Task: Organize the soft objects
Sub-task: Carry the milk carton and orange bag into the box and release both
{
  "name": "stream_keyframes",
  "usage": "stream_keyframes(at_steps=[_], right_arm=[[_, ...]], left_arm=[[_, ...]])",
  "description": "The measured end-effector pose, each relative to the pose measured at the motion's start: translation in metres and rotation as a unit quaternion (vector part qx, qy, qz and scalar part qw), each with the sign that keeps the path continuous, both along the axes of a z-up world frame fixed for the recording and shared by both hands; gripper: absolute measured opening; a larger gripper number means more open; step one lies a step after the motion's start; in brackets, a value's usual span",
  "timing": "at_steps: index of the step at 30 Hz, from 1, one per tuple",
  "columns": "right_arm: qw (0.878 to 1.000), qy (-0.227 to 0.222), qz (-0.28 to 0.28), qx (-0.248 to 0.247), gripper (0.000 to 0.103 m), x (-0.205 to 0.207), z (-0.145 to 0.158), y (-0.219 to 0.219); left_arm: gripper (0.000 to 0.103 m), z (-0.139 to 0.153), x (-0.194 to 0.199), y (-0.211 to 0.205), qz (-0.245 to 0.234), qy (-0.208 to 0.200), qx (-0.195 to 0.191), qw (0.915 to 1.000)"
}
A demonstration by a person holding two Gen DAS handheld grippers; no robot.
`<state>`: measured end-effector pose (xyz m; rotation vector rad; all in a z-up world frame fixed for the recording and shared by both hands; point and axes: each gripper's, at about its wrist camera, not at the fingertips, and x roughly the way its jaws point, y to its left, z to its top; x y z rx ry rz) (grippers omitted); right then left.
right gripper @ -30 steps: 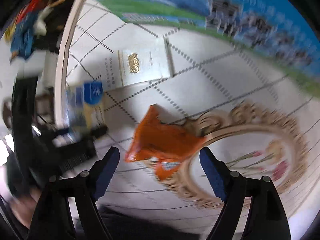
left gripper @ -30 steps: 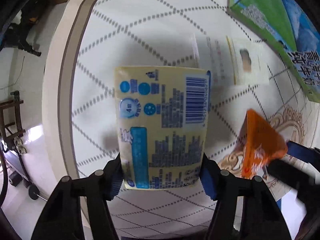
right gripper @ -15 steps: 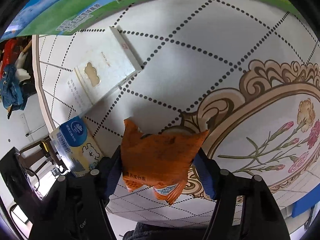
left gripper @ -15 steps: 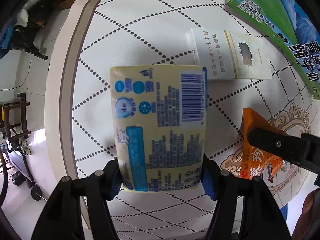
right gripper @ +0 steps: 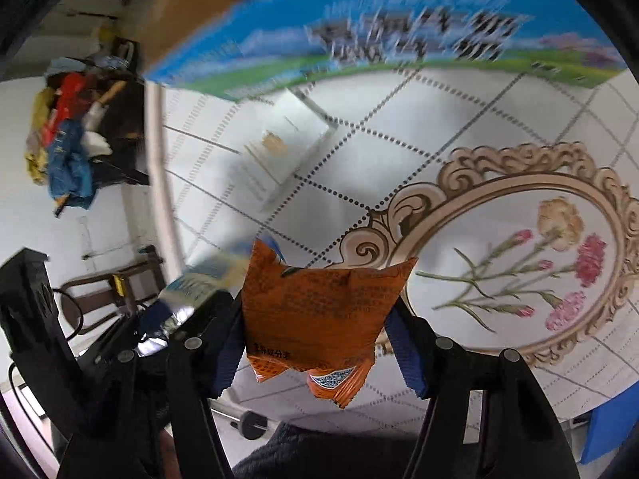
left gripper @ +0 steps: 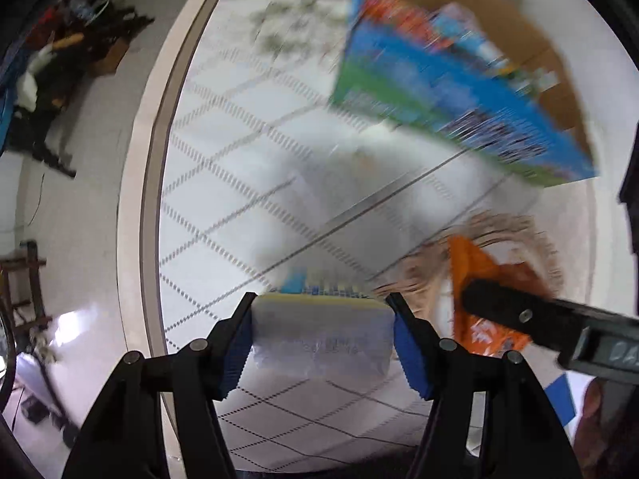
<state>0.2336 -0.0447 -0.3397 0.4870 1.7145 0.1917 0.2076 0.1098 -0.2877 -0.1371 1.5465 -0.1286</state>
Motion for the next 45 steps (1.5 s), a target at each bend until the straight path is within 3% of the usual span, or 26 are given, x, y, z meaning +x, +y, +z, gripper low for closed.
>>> stream_keyframes(at_steps=[7,12,16,21,31,37,39,41,45], right_arm=[[0.996,-0.067,-0.045,0.031,0.067,0.032,0.085,-0.057],[0.991,-0.112,-0.064,0.032,0.067,0.070,0.128,-0.090],[0.988,-0.134,-0.073,0.015,0.067,0.109,0.140,-0.110],[0.988,-0.135,-0.075,-0.022,0.067,0.156,0.118,-0.118],[0.993,-0.073,-0.049,-0.074,0.067,0.201,0.017,-0.104],[0.994,-0.057,-0.026,-0.089,0.076,0.205,-0.004,-0.100],[0.994,-0.060,-0.027,-0.092,0.088,0.204,-0.004,-0.100],[0.993,-0.063,-0.026,-0.098,0.096,0.204,-0.002,-0.100],[0.989,-0.069,-0.018,-0.129,0.096,0.200,0.003,-0.101]], left_arm=[[0.061,0.085,0.043,-0.024,-0.043,-0.073,-0.056,0.9948],[0.061,0.101,0.104,-0.037,-0.051,-0.088,-0.096,0.9901],[0.061,0.108,0.147,-0.052,-0.064,-0.098,-0.088,0.9892],[0.061,0.079,0.197,-0.069,-0.081,-0.062,-0.058,0.9931],[0.061,-0.007,0.243,-0.077,-0.074,0.020,0.005,0.9971],[0.062,-0.023,0.247,-0.075,-0.078,0.039,0.028,0.9958],[0.063,-0.025,0.244,-0.074,-0.080,0.040,0.035,0.9953],[0.071,-0.024,0.241,-0.072,-0.081,0.039,0.034,0.9954],[0.087,-0.016,0.235,-0.065,-0.068,0.024,0.033,0.9969]])
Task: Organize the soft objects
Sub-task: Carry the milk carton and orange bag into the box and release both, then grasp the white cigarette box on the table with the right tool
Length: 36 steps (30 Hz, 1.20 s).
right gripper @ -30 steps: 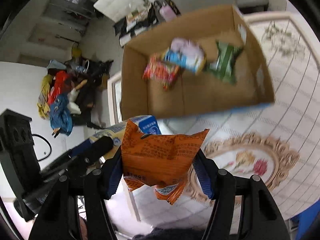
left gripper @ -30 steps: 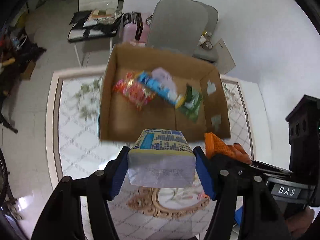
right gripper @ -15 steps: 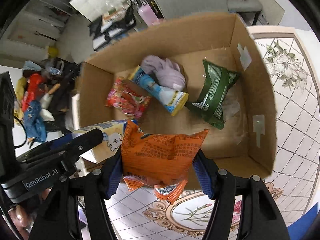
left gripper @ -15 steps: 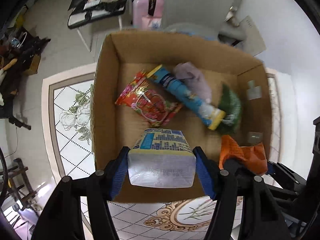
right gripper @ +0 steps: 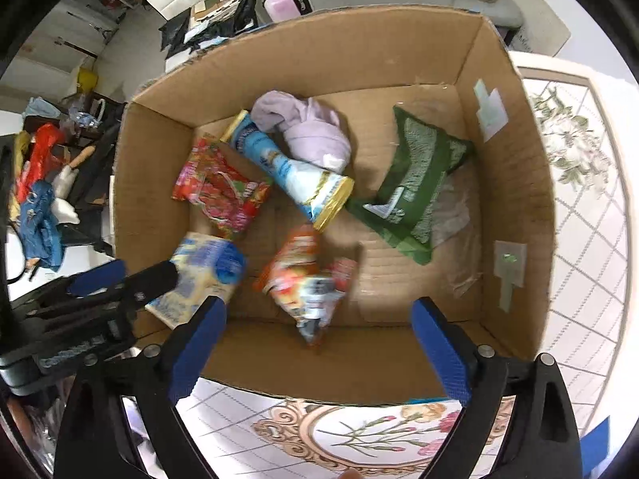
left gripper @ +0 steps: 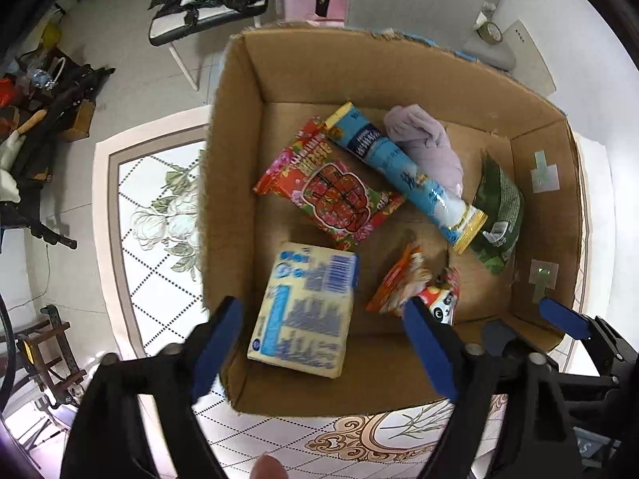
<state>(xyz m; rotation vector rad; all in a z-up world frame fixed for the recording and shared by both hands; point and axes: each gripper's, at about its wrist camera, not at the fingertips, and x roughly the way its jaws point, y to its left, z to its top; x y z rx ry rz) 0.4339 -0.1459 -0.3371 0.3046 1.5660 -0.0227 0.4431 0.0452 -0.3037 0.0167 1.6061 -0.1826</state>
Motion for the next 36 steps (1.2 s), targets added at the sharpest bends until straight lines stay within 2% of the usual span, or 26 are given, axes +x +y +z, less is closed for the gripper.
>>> stream_keyframes(at_steps=[5,9,18,23,27,32,34,36], right_arm=[[0.999,-0.007,0.018,-0.049,0.100,-0.010,0.008,0.001],[0.997,-0.013,0.021,-0.067,0.101,-0.023,0.016,0.000],[0.991,-0.076,0.001,-0.108,0.101,-0.052,0.058,0.002],[0.992,-0.101,-0.012,-0.075,0.101,-0.066,0.082,0.009],[0.995,-0.096,-0.017,-0.019,0.101,-0.084,0.085,0.025],[0.998,-0.051,-0.026,0.040,0.101,-0.110,0.051,0.063],[0.997,-0.025,-0.042,0.053,0.101,-0.116,0.026,0.080],[0.996,-0.003,-0.054,0.070,0.100,-0.117,0.003,0.093]], left_arm=[[0.090,0.013,-0.012,0.010,0.012,-0.034,0.006,0.9993],[0.092,0.027,-0.025,0.017,0.017,-0.069,0.017,0.9973],[0.092,0.069,-0.057,0.027,0.017,-0.151,0.032,0.9879],[0.092,0.092,-0.072,0.038,0.030,-0.184,0.025,0.9821],[0.092,0.102,-0.087,0.059,0.046,-0.196,0.022,0.9792],[0.092,0.092,-0.112,0.097,0.067,-0.196,0.074,0.9755],[0.092,0.075,-0.121,0.113,0.073,-0.188,0.108,0.9734],[0.092,0.050,-0.129,0.127,0.077,-0.162,0.137,0.9742]])
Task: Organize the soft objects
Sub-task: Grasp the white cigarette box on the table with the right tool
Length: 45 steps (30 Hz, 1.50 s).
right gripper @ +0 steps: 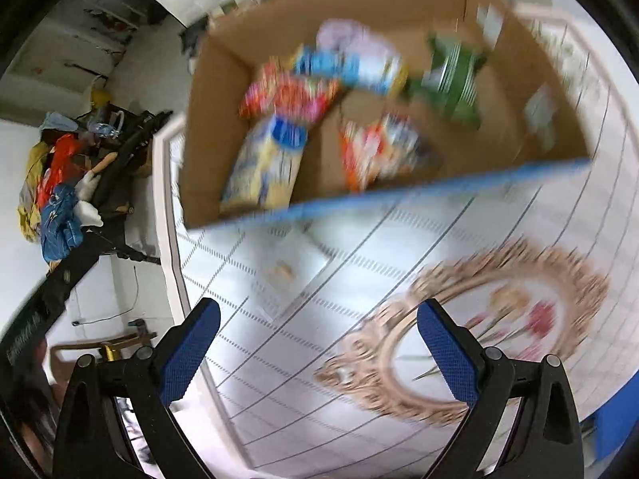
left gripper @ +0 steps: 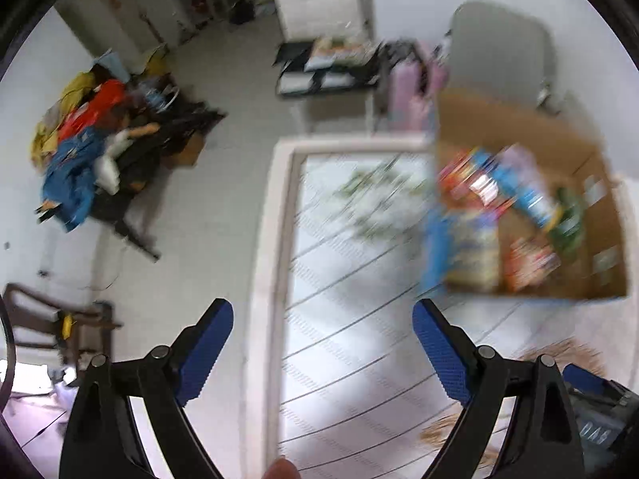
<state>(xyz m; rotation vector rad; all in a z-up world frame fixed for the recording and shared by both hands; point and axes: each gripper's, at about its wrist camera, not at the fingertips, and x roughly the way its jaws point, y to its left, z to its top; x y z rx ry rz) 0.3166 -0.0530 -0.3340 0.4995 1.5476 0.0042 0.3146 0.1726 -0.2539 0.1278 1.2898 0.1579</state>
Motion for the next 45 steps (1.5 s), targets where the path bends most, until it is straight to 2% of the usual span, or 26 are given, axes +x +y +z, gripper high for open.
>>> stream_keyframes(at_steps=[2,5,8,10,15,23,28,31,34,36,40,42,43,44,45], right_arm=[[0.999,0.028,-0.013,0.011,0.100,0.000,-0.028,0.016],[0.998,0.052,-0.036,0.002,0.100,0.004,-0.062,0.035],[0.996,0.070,-0.055,-0.014,0.095,0.010,-0.088,0.050],[0.994,0.086,-0.058,-0.017,0.092,0.013,-0.105,0.062],[0.990,0.080,-0.076,-0.082,0.091,0.014,-0.115,0.080],[0.983,0.091,-0.068,-0.144,0.091,0.001,-0.127,0.106],[0.980,0.091,0.002,-0.177,0.087,-0.017,-0.127,0.108],[0.980,0.099,0.018,-0.170,0.087,-0.037,-0.126,0.093],[0.987,0.103,0.000,-0.125,0.087,-0.056,-0.124,0.072],[0.990,0.091,-0.011,-0.103,0.089,-0.060,-0.122,0.065],[0.989,0.073,0.014,-0.125,0.089,-0.062,-0.116,0.072],[0.987,0.067,0.028,-0.143,0.082,-0.063,-0.114,0.081],[0.984,0.064,0.038,-0.161,0.077,-0.063,-0.112,0.087],[0.983,0.060,0.047,-0.168,0.067,-0.058,-0.112,0.097],[0.983,0.056,0.060,-0.162,0.064,-0.063,-0.109,0.102]], left_arm=[[0.092,-0.025,-0.004,0.011,0.008,0.026,0.009,0.9996],[0.092,-0.068,-0.008,0.029,0.022,0.072,0.003,0.9972],[0.092,-0.112,-0.009,0.046,0.034,0.122,-0.042,0.9910],[0.092,-0.130,-0.012,0.051,0.042,0.140,-0.049,0.9881],[0.092,-0.156,-0.014,0.059,0.043,0.156,-0.048,0.9857],[0.092,-0.167,-0.019,0.067,0.047,0.167,-0.057,0.9832],[0.092,-0.164,-0.027,0.063,0.040,0.168,-0.062,0.9830],[0.092,-0.157,-0.032,0.056,0.035,0.167,-0.074,0.9826],[0.092,-0.151,-0.037,0.046,0.030,0.164,-0.089,0.9821],[0.092,-0.148,-0.038,0.039,0.029,0.163,-0.102,0.9809],[0.092,-0.148,-0.037,0.024,0.024,0.168,-0.111,0.9792],[0.092,-0.147,-0.036,0.019,0.023,0.170,-0.112,0.9788],[0.092,-0.146,-0.036,0.015,0.020,0.171,-0.111,0.9789],[0.092,-0.144,-0.037,0.008,0.018,0.170,-0.110,0.9791],[0.092,-0.141,-0.038,0.003,0.014,0.169,-0.109,0.9794]])
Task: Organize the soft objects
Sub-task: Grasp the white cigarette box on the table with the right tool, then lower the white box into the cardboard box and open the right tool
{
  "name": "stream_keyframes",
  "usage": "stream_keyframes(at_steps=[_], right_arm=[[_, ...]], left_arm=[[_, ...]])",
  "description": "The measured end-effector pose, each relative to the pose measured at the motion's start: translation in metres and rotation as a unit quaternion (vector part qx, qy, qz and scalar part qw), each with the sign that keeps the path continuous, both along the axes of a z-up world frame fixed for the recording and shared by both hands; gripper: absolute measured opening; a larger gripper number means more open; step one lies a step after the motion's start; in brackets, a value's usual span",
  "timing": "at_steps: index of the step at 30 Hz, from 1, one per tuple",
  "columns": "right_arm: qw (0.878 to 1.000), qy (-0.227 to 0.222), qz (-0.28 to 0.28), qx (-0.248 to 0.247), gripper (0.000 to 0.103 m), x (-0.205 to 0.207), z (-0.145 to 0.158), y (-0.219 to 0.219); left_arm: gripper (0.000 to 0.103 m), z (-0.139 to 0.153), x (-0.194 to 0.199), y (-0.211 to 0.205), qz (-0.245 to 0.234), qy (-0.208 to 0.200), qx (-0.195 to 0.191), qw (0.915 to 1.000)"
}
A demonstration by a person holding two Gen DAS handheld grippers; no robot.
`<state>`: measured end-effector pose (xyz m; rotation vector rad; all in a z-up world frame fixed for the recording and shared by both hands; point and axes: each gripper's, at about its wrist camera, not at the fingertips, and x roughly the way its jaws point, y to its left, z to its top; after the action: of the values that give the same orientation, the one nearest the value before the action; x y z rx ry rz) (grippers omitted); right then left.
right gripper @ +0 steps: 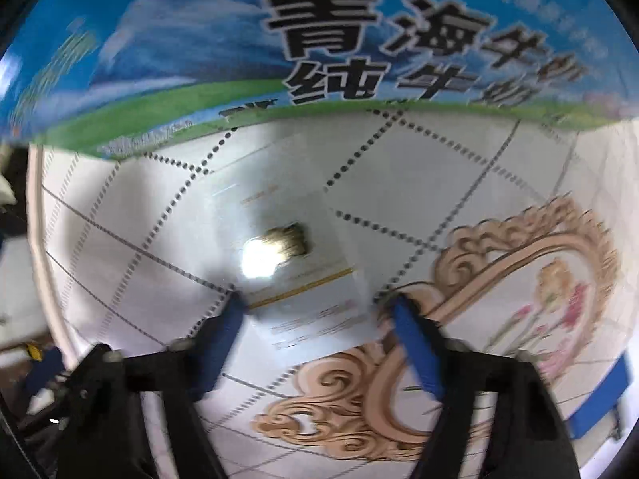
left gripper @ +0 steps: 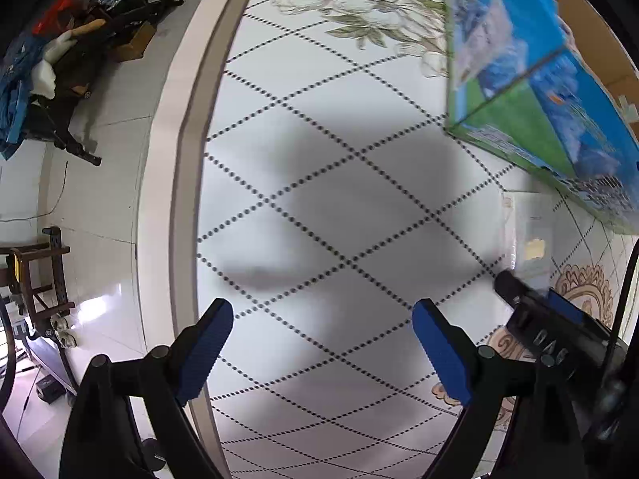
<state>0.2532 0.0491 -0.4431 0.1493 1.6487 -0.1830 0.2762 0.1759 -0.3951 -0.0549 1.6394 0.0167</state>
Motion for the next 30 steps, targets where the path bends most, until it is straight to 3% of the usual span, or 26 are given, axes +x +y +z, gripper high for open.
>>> stream_keyframes(at_steps=[7,15,20,25,30], right_arm=[[0.999,0.000,0.014,0.037,0.059,-0.045,0.022,-0.018],[0.994,-0.068,-0.006,0.084,0.059,-0.086,0.112,-0.076],[0.984,-0.134,-0.046,0.110,0.059,-0.063,0.175,-0.164],[0.972,-0.190,-0.063,0.123,0.059,-0.026,0.223,-0.207],[0.970,-0.211,-0.060,0.107,0.059,0.024,0.236,-0.217]], left_arm=[[0.091,0.025,-0.014,-0.037,-0.044,-0.012,-0.006,0.9989],[0.092,0.094,-0.019,-0.101,-0.105,-0.059,-0.045,0.9917],[0.092,0.148,-0.010,-0.134,-0.136,-0.102,-0.069,0.9830],[0.092,0.190,0.011,-0.157,-0.151,-0.140,-0.087,0.9747],[0.092,0.203,0.048,-0.169,-0.142,-0.152,-0.091,0.9739]])
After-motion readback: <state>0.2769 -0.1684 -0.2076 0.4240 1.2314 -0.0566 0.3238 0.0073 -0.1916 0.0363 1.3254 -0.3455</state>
